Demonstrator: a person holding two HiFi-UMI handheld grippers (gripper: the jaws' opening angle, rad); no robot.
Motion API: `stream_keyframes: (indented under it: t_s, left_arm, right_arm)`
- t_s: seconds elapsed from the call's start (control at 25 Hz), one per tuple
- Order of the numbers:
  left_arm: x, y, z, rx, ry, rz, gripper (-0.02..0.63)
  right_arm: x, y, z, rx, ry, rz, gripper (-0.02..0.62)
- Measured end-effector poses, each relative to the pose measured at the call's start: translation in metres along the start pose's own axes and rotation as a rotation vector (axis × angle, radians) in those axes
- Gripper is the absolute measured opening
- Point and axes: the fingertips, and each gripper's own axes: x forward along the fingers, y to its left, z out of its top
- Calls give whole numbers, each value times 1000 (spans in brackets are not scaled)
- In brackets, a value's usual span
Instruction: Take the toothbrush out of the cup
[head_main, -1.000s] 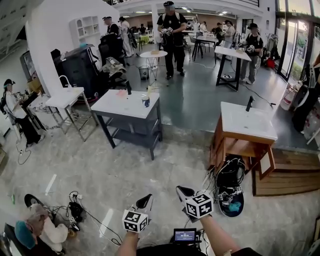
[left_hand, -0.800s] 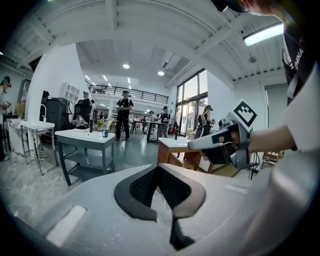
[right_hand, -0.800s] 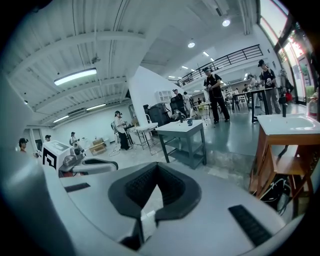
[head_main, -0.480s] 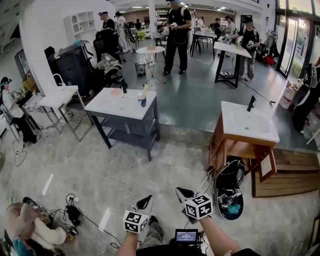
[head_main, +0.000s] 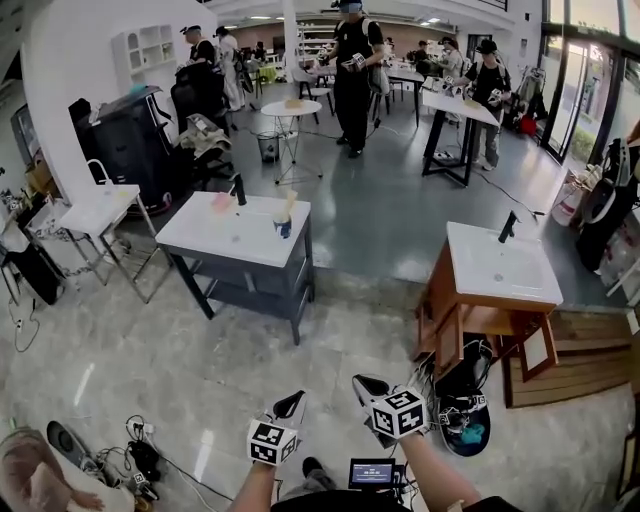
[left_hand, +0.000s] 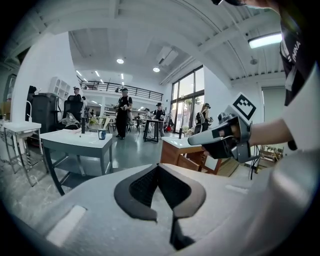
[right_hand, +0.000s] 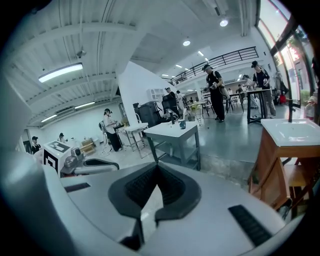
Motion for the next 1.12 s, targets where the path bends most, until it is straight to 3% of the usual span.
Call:
stream_keyframes:
  t_s: [0.32, 0.68, 1.12]
  left_arm:
    - [21, 79, 6, 4, 16, -15, 11]
    - [51, 113, 0, -18, 38, -40, 11]
    - [133, 180, 20, -33, 59, 4, 11]
  right_arm:
    - [73, 3, 35, 6, -14, -8, 9]
    - [121, -13, 42, 20, 20, -13, 9]
    - [210, -71, 87, 28, 35, 42, 9]
